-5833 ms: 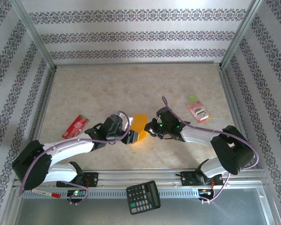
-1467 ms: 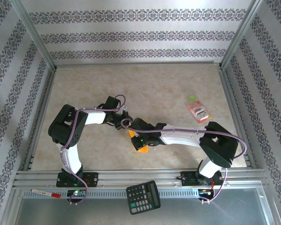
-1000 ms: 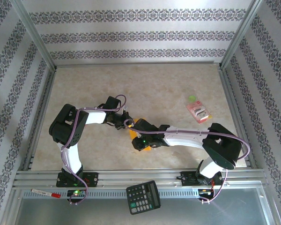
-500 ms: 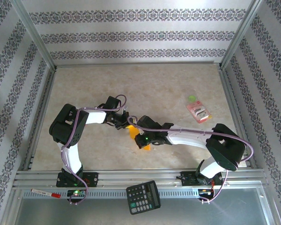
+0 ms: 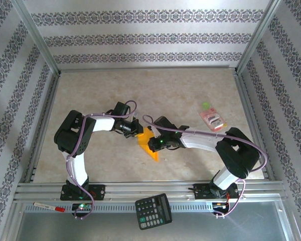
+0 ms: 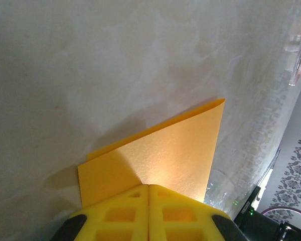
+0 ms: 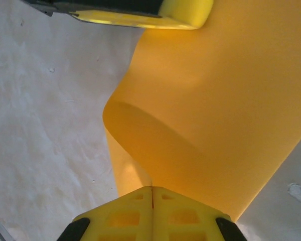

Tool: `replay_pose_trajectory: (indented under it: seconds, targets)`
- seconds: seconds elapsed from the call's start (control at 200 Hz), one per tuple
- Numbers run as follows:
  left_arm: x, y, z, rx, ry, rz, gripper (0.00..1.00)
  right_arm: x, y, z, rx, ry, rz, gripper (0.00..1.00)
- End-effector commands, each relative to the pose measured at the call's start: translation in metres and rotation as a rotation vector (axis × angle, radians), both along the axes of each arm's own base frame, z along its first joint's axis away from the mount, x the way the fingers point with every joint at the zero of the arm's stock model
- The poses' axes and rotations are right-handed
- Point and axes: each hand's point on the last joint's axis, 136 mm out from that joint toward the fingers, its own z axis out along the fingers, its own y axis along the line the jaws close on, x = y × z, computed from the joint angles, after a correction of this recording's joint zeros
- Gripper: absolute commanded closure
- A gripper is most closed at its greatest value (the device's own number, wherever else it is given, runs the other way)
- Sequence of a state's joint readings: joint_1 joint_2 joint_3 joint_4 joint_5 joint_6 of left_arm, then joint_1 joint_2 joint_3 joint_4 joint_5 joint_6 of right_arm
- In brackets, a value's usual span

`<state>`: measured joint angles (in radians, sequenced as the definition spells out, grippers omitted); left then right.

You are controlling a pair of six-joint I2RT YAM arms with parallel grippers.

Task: Fold a paper plane with a square sheet of paper (pick it up from the middle)
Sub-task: Third fold the triangle at the center of the table.

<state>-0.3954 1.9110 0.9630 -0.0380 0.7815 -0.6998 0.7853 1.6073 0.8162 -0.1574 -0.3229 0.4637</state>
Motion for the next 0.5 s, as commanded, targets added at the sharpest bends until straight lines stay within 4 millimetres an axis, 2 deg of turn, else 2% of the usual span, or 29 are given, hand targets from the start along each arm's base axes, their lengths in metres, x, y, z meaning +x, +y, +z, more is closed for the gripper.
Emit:
replay_pose_trajectory:
  seconds: [0.0, 0.495]
  targets:
    - [-0.005, 0.006, -0.017, 0.06, 0.026, -0.013, 0.92, 0.007, 0.008, 0.004, 0.043, 0.003, 0.025, 0.96]
    - [-0.003, 0.006, -0.016, 0.063, 0.028, -0.016, 0.92, 0.018, -0.003, -0.01, 0.028, 0.041, -0.008, 0.95]
